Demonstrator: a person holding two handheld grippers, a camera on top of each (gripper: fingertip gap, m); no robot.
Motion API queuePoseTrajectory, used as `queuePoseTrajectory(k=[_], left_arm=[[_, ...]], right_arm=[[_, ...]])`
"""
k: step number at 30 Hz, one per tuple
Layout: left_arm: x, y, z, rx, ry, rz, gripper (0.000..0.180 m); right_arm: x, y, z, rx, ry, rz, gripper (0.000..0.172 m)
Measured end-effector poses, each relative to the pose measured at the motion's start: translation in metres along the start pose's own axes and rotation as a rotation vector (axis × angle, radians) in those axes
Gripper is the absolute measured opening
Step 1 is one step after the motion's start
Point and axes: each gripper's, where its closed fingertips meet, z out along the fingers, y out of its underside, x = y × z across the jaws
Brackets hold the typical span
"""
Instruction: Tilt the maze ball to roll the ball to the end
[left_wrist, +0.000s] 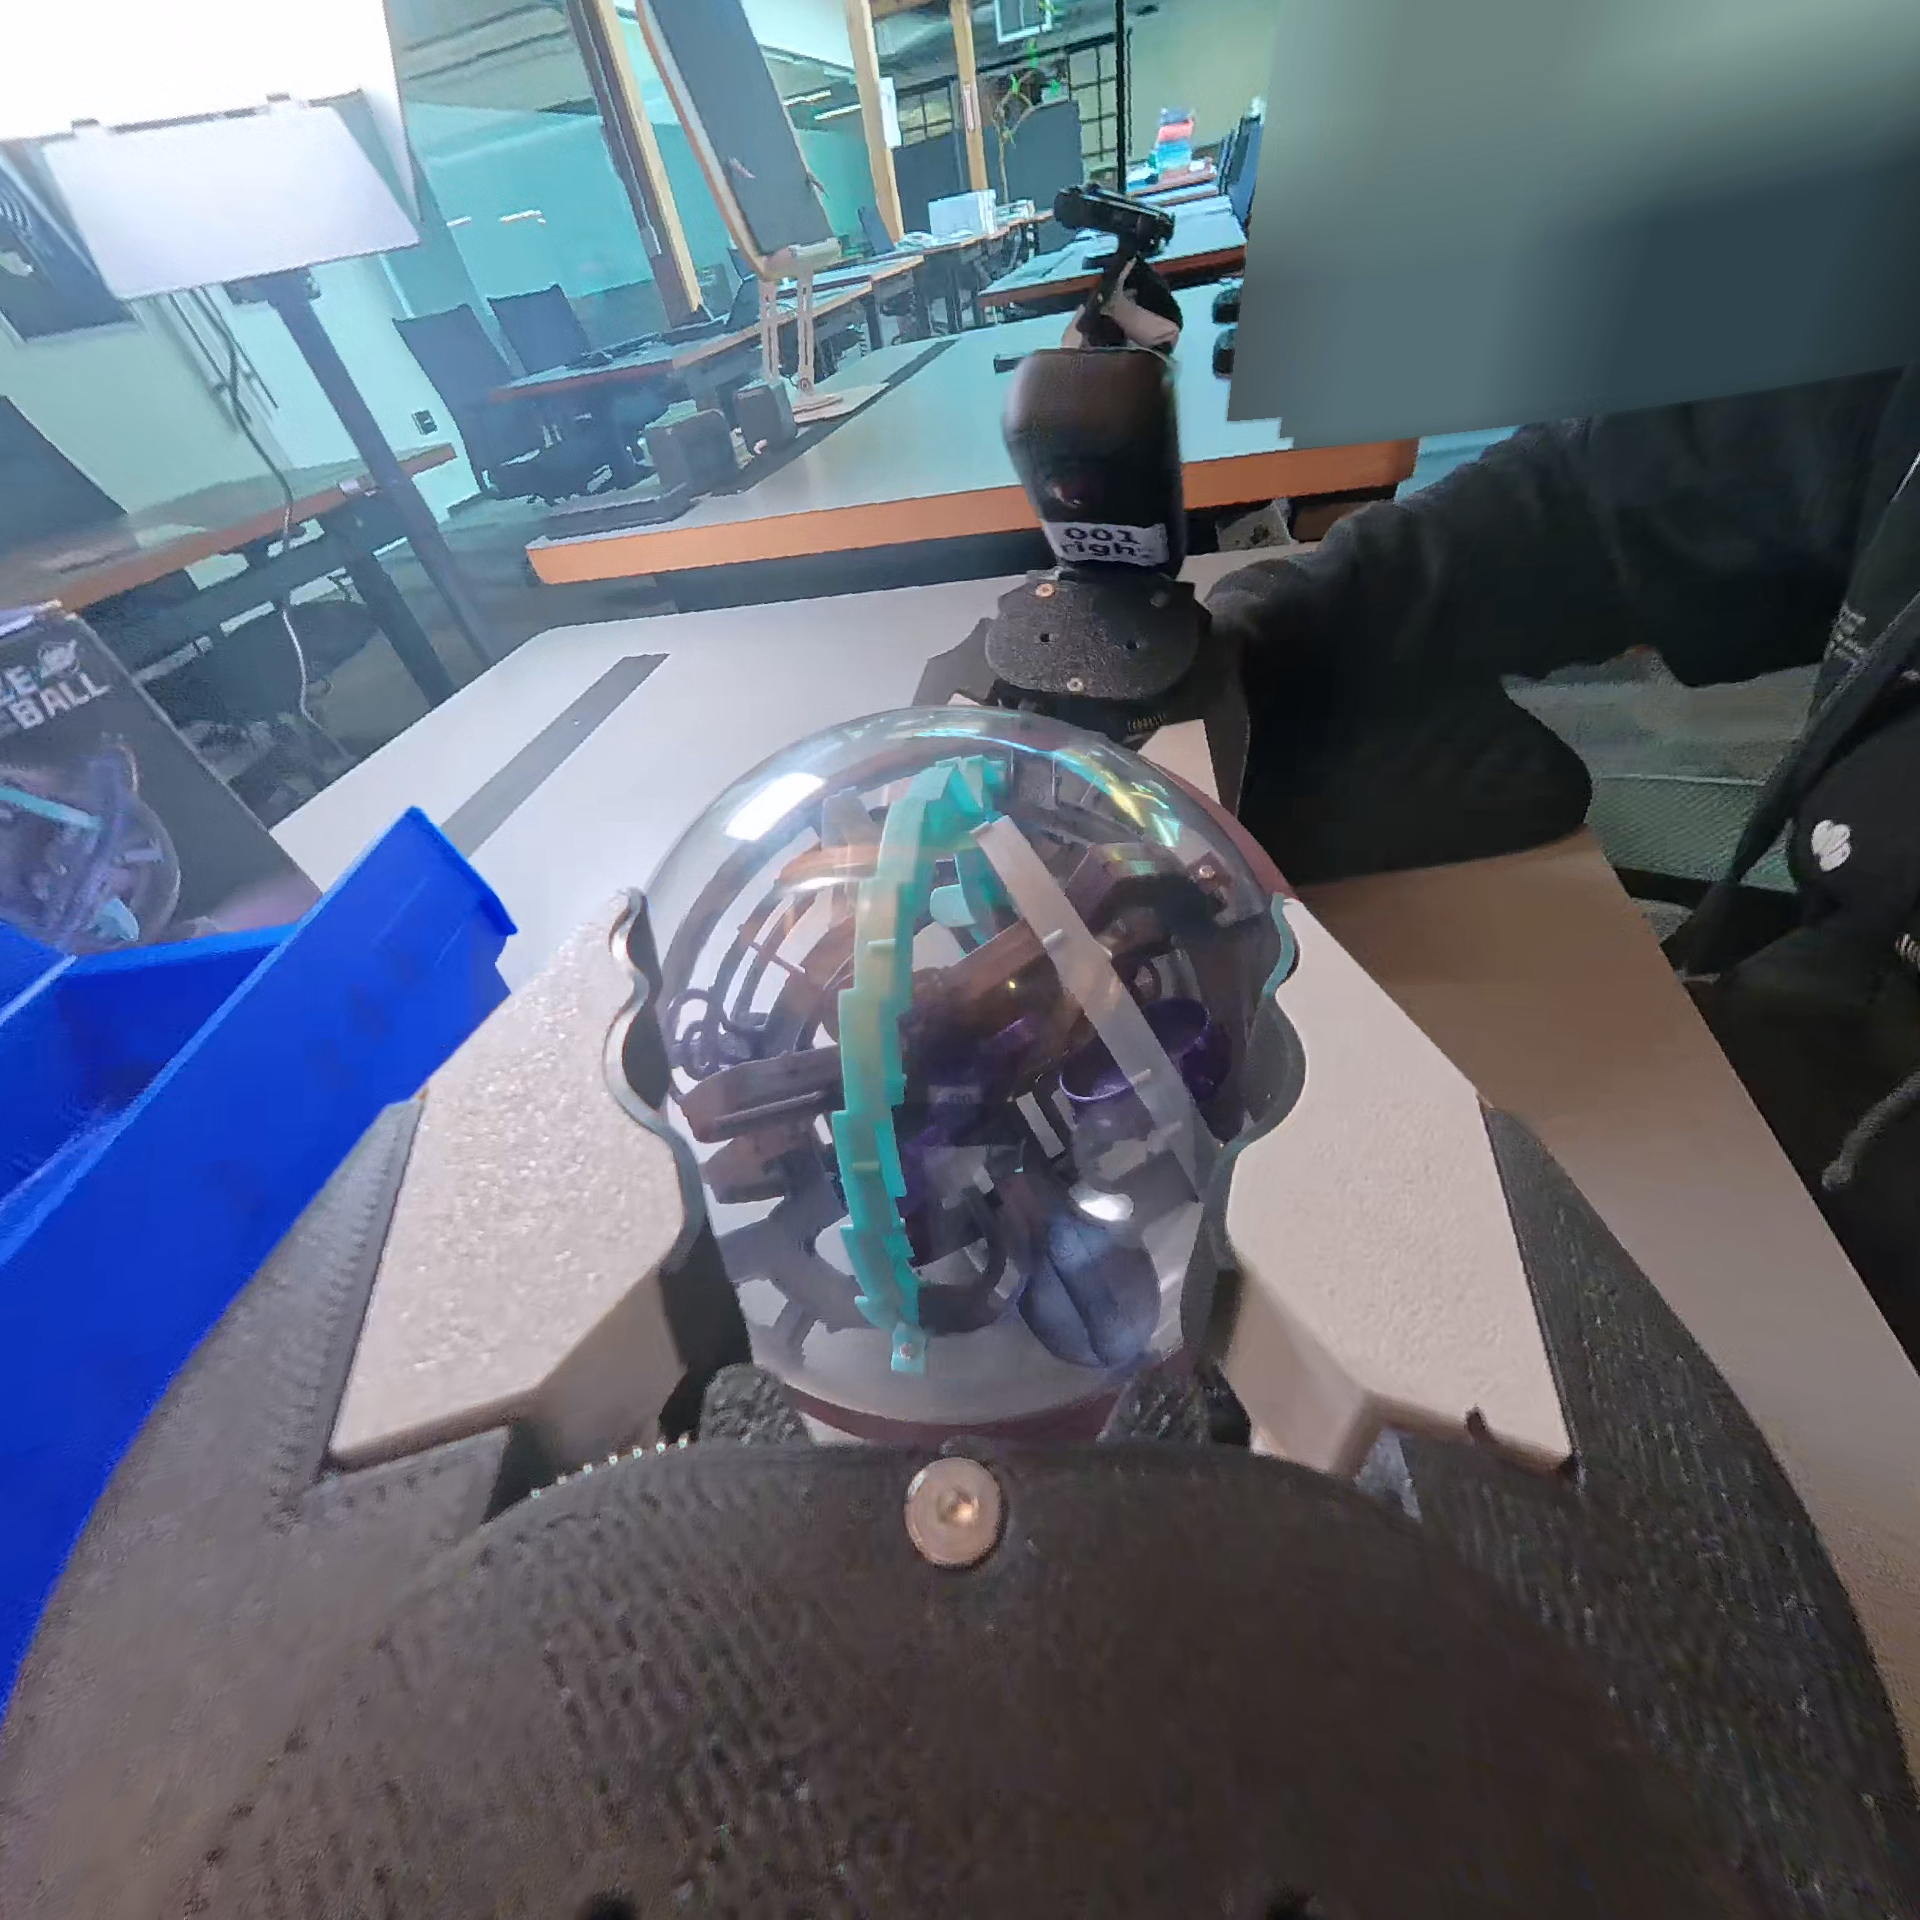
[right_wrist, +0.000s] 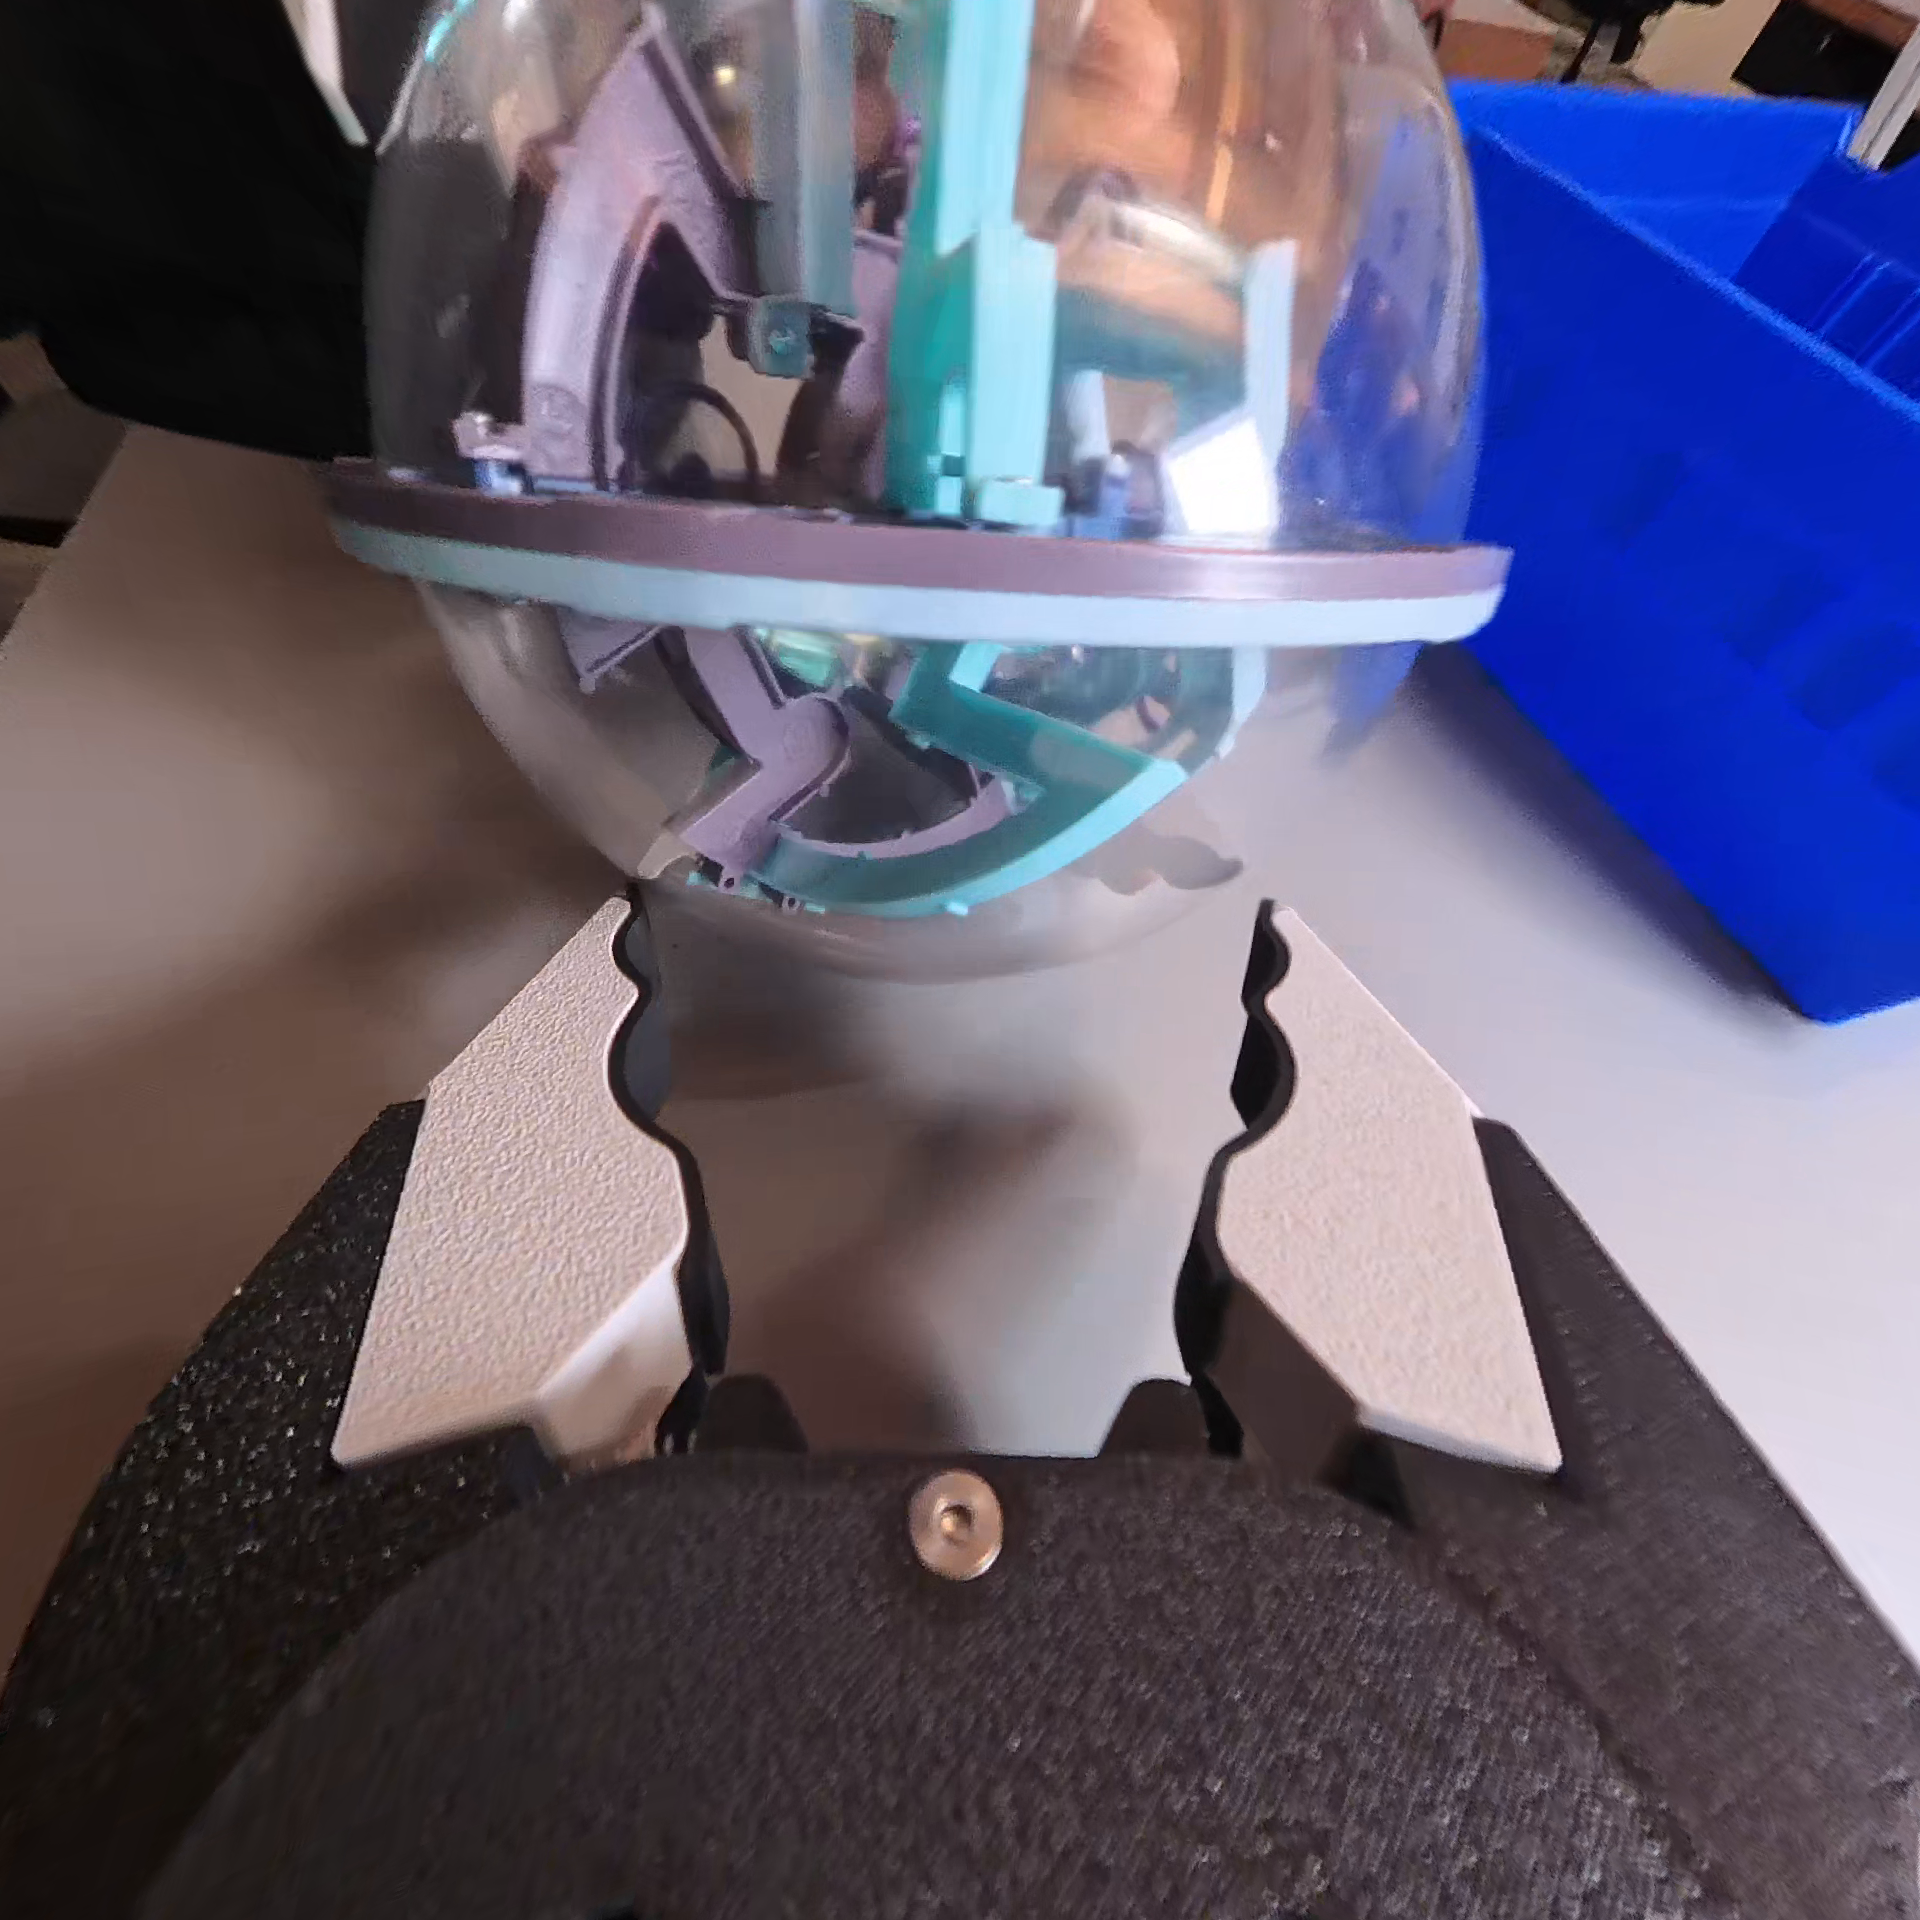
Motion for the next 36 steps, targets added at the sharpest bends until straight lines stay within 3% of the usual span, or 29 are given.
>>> queuePoseTrajectory(k=[6, 10, 19, 25, 30, 33, 36], left_arm=[[0.009, -0.005, 0.013, -0.031, 0.015, 0.047, 0.109], [0.012, -0.008, 0.024, -0.056, 0.045, 0.064, 0.109], [0.02, -0.015, 0.047, -0.094, 0.071, 0.113, 0.106], [-0.004, -0.036, 0.023, 0.092, 0.078, -0.14, 0.116], [-0.014, 0.007, 0.008, 0.038, 0.175, -0.351, 0.137], [0.007, 0.033, 0.014, -0.059, 0.256, -0.309, 0.143], [0.013, 0.042, 0.024, -0.103, 0.227, -0.227, 0.147]], right_arm=[[0.007, -0.013, -0.043, 0.09, 0.011, 0.157, 0.105], [0.007, -0.028, -0.068, 0.106, 0.031, 0.168, 0.098], [-0.017, -0.049, -0.079, 0.07, 0.097, 0.042, 0.119], [-0.014, -0.047, -0.067, 0.075, 0.122, 0.038, 0.12], [-0.011, -0.045, -0.066, 0.089, 0.17, 0.012, 0.112], [-0.013, -0.041, -0.064, 0.084, 0.204, -0.015, 0.112], [-0.016, -0.041, -0.062, 0.118, 0.223, -0.026, 0.111]])
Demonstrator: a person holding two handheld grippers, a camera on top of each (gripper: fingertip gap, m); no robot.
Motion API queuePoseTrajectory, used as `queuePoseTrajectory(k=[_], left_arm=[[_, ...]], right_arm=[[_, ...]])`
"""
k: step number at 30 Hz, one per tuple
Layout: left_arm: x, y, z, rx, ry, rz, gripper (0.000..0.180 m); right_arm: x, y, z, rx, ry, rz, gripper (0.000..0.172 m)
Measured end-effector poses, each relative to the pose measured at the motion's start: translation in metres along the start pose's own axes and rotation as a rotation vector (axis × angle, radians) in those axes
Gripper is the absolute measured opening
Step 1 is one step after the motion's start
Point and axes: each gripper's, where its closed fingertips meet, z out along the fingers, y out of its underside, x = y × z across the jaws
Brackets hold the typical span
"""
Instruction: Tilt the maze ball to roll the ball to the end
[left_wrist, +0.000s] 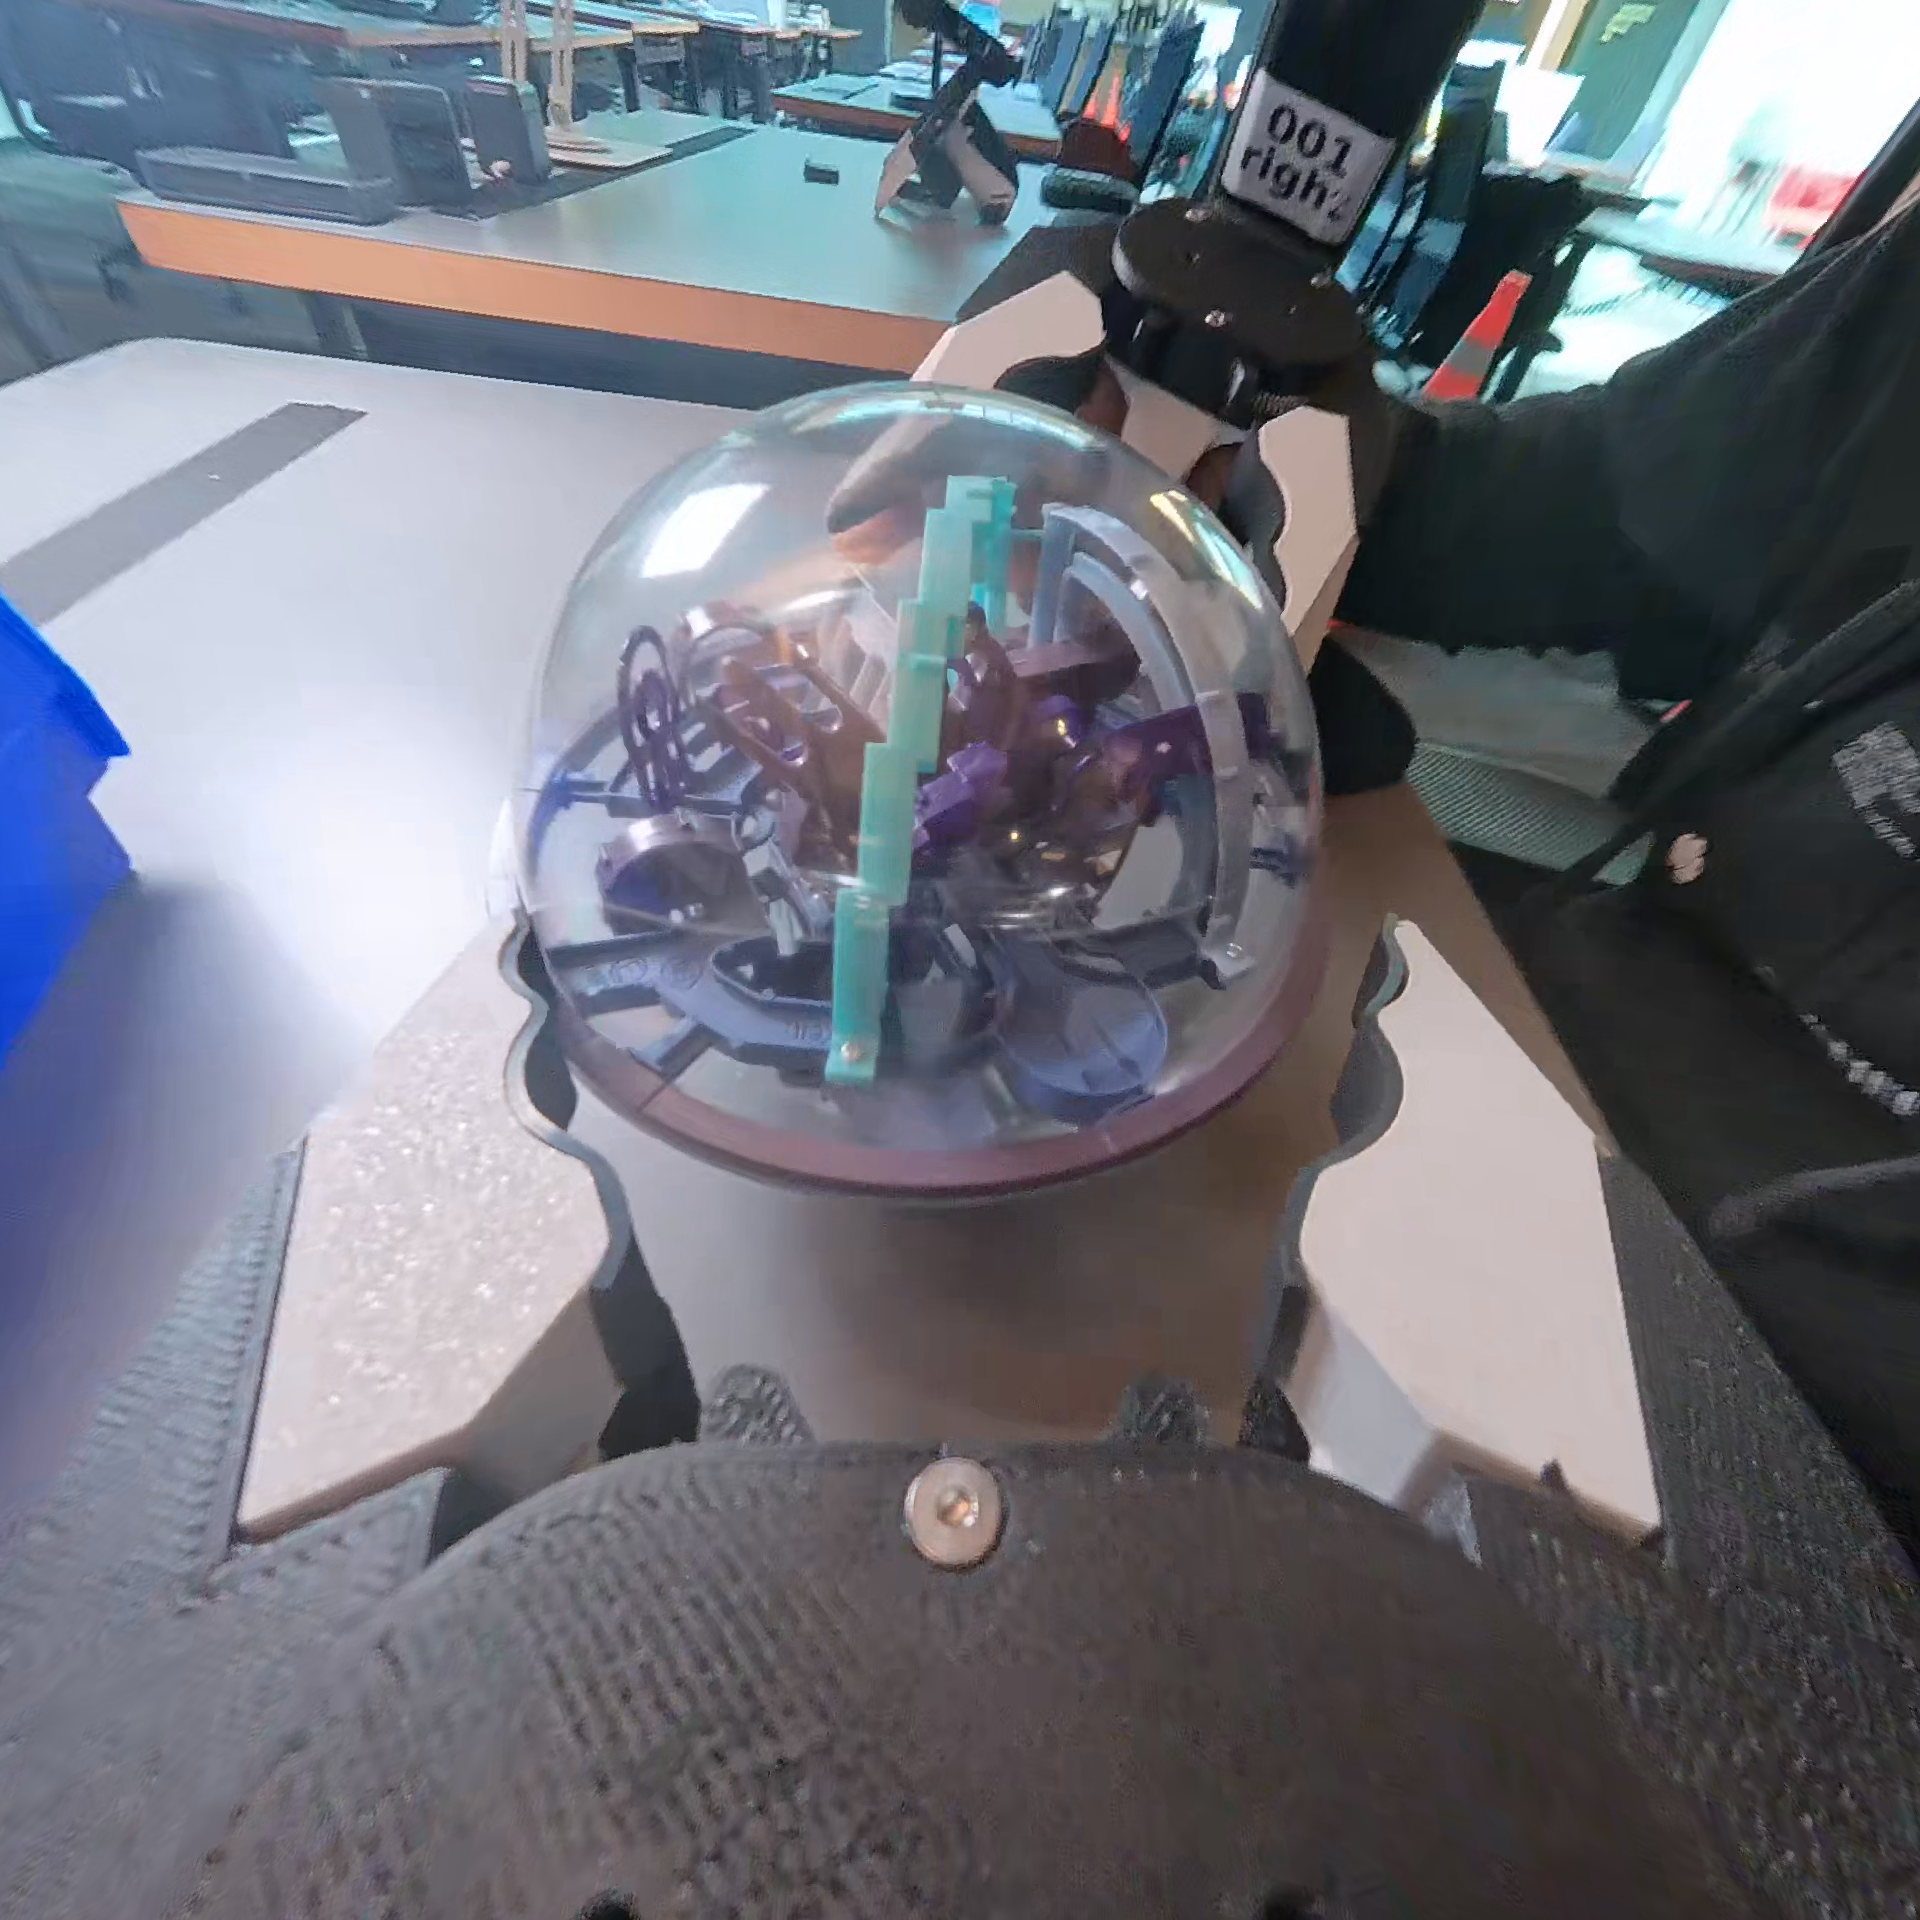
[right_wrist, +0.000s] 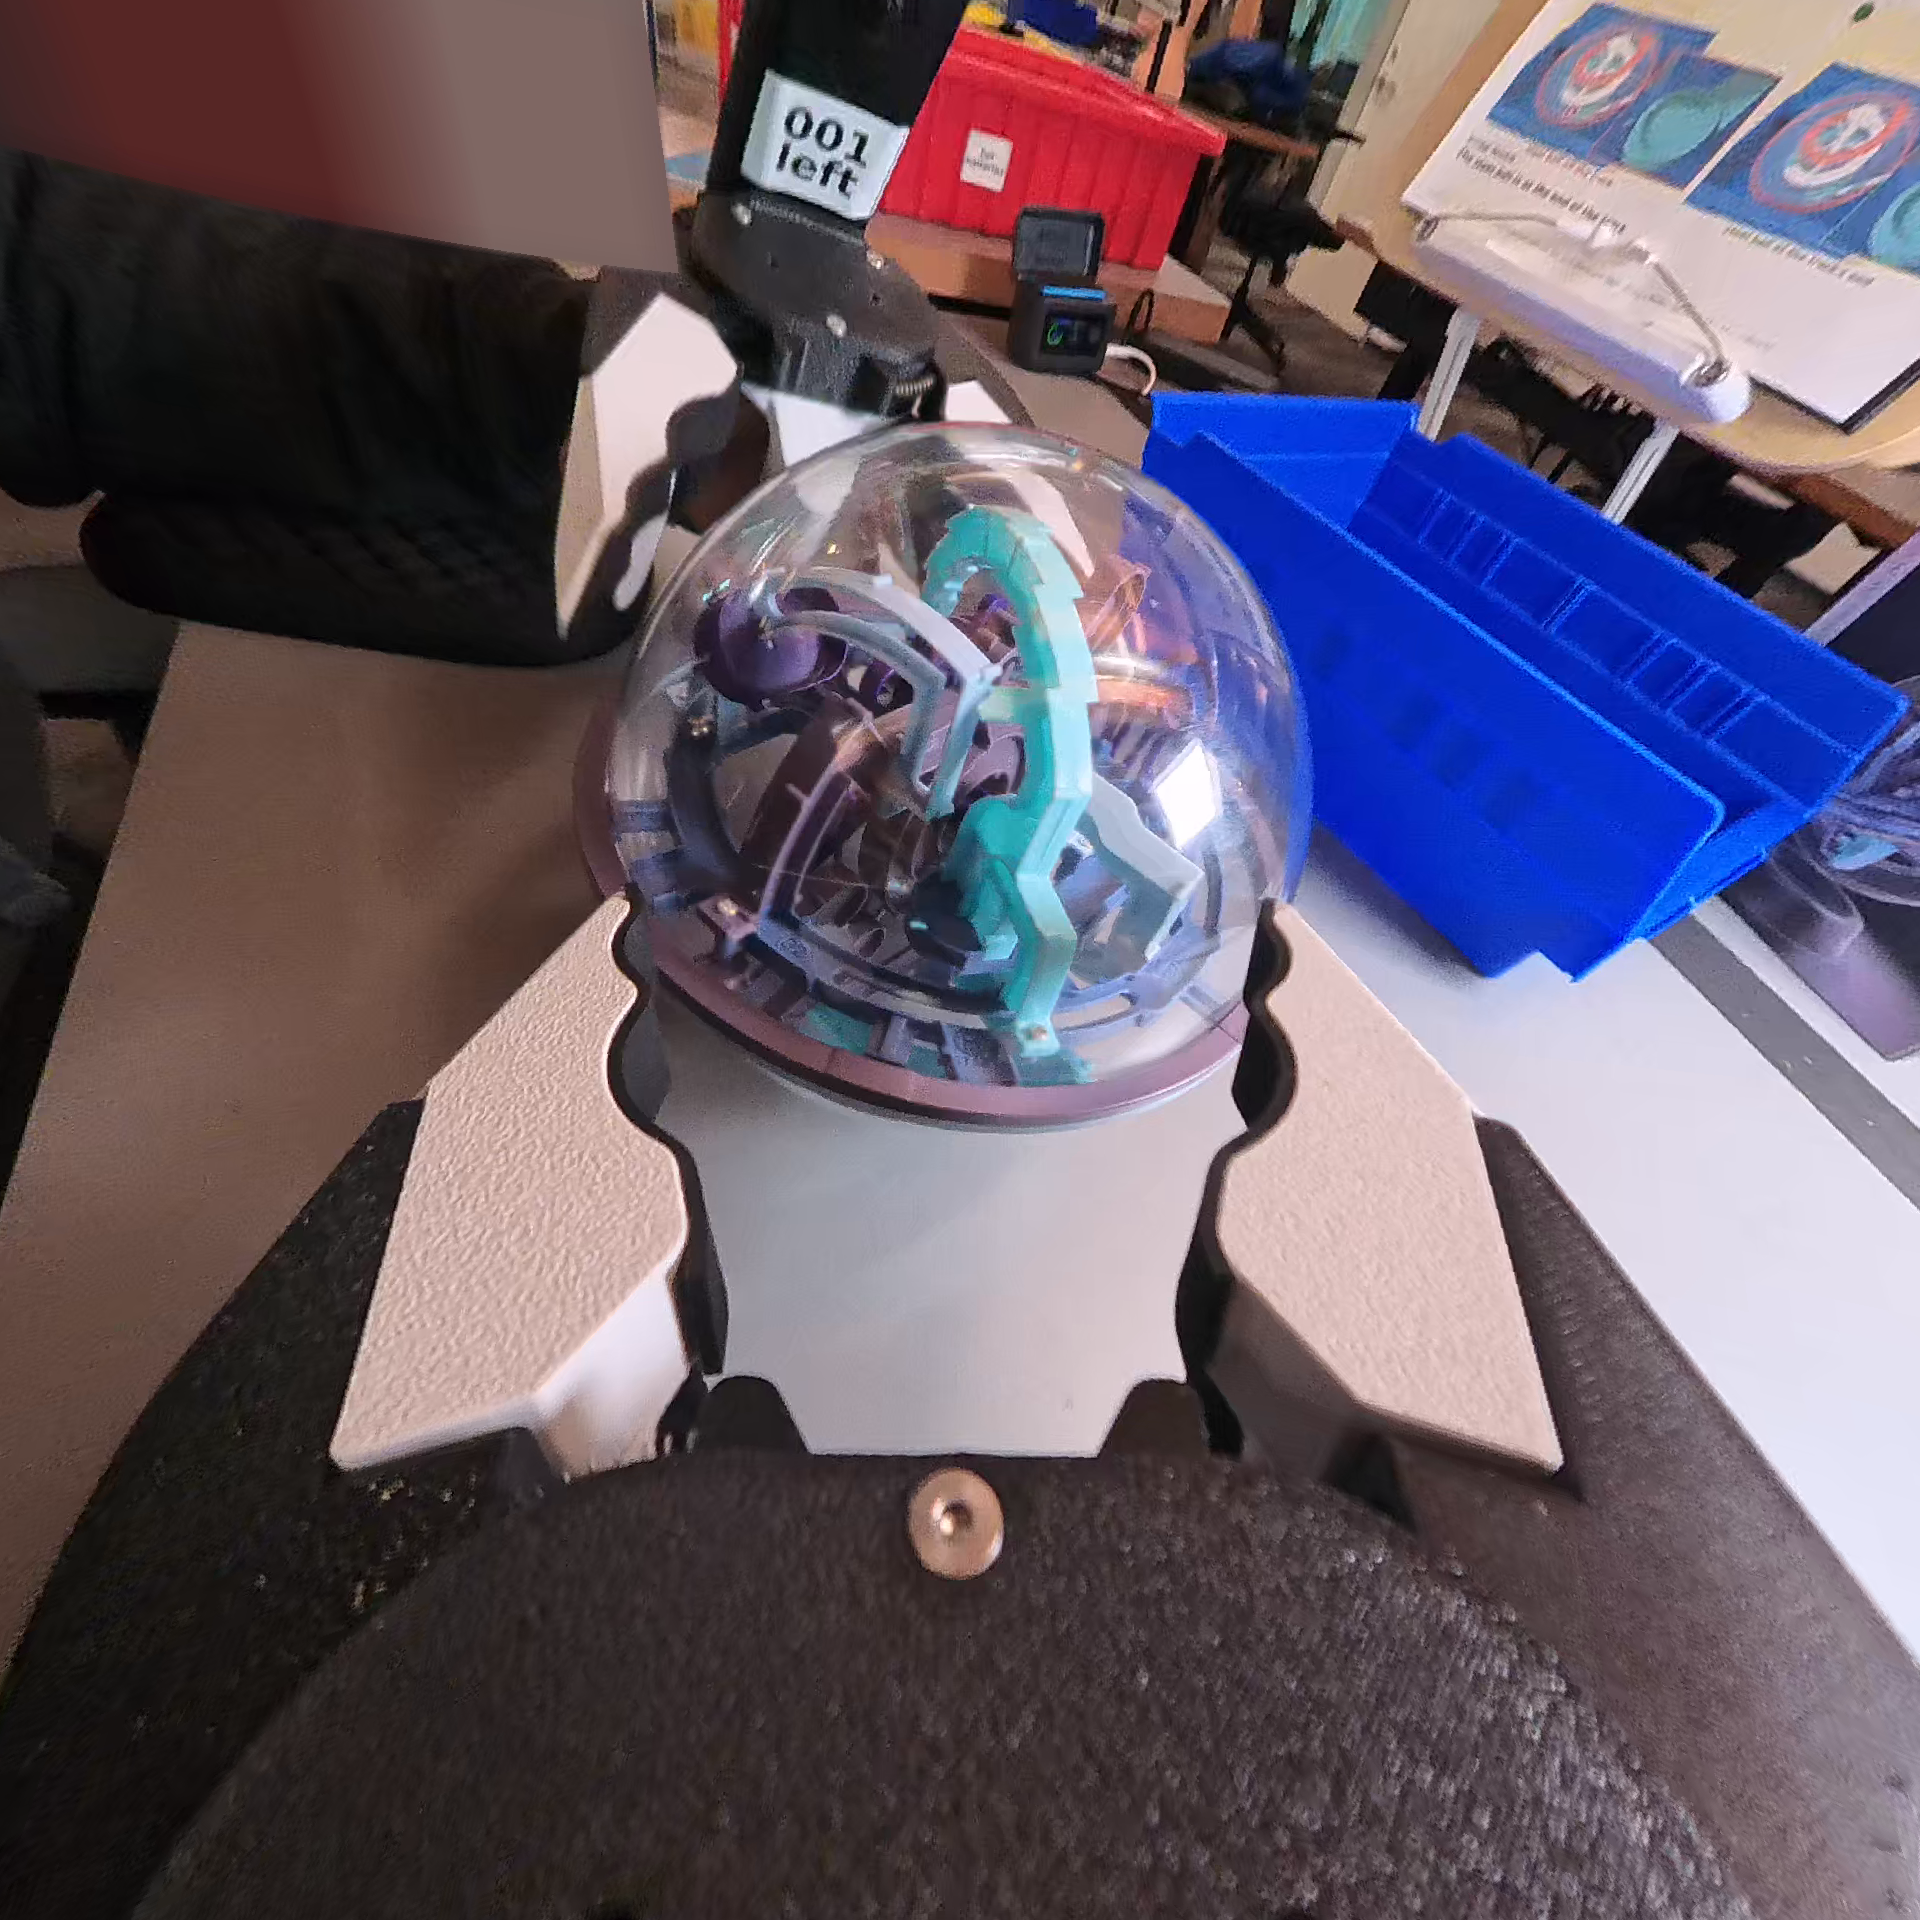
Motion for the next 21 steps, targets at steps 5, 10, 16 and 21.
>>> queuePoseTrajectory(k=[5, 10, 16, 21], left_arm=[[0.0, 0.004, 0.003, -0.038, -0.069, 0.126, 0.14], [0.004, 0.0, 0.005, -0.044, -0.122, 0.228, 0.139], [0.009, -0.006, 0.007, -0.042, -0.153, 0.278, 0.139], [0.008, -0.004, 0.005, -0.043, -0.151, 0.259, 0.139]], right_arm=[[-0.006, 0.0, -0.001, 0.041, 0.033, -0.075, 0.11], [-0.008, 0.01, -0.001, 0.018, 0.055, -0.107, 0.113], [-0.009, 0.018, 0.0, 0.004, 0.062, -0.088, 0.116], [-0.01, 0.016, 0.002, 0.013, 0.061, -0.074, 0.116]])
